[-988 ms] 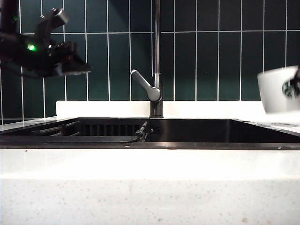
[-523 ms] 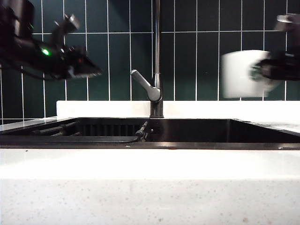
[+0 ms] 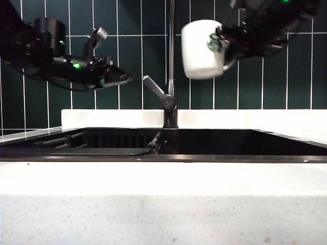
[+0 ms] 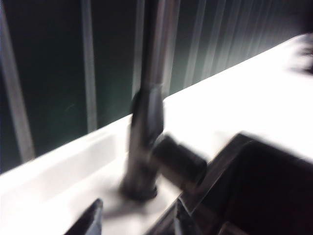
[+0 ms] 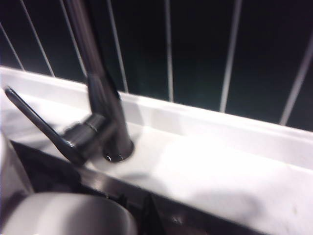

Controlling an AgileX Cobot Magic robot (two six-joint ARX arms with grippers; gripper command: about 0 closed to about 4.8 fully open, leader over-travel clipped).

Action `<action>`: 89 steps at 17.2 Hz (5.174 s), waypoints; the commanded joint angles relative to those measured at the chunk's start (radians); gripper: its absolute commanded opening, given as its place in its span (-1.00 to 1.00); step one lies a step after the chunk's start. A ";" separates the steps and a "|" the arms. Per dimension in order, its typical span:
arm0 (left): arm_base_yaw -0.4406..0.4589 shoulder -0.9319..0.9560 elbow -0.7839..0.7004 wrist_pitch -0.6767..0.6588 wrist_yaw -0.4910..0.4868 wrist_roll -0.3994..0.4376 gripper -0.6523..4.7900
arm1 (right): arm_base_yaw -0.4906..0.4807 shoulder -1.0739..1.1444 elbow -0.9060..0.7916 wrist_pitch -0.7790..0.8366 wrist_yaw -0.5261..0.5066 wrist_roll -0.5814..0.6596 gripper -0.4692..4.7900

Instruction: Pick up the mug next to the sink, go to the faucet to get some water, pour the water into the sink, and finally put the mug back to its place.

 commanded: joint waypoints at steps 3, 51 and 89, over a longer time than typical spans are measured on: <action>-0.003 0.106 0.180 0.007 0.164 -0.096 -0.09 | 0.043 0.040 0.140 -0.039 -0.050 0.063 -0.76; -0.094 0.119 0.222 -0.272 0.177 0.161 0.11 | 0.093 0.070 0.241 -0.053 -0.155 0.043 -0.78; -0.101 0.119 0.221 -0.153 -0.010 0.166 0.11 | 0.092 0.070 0.240 -0.080 -0.159 0.037 -0.78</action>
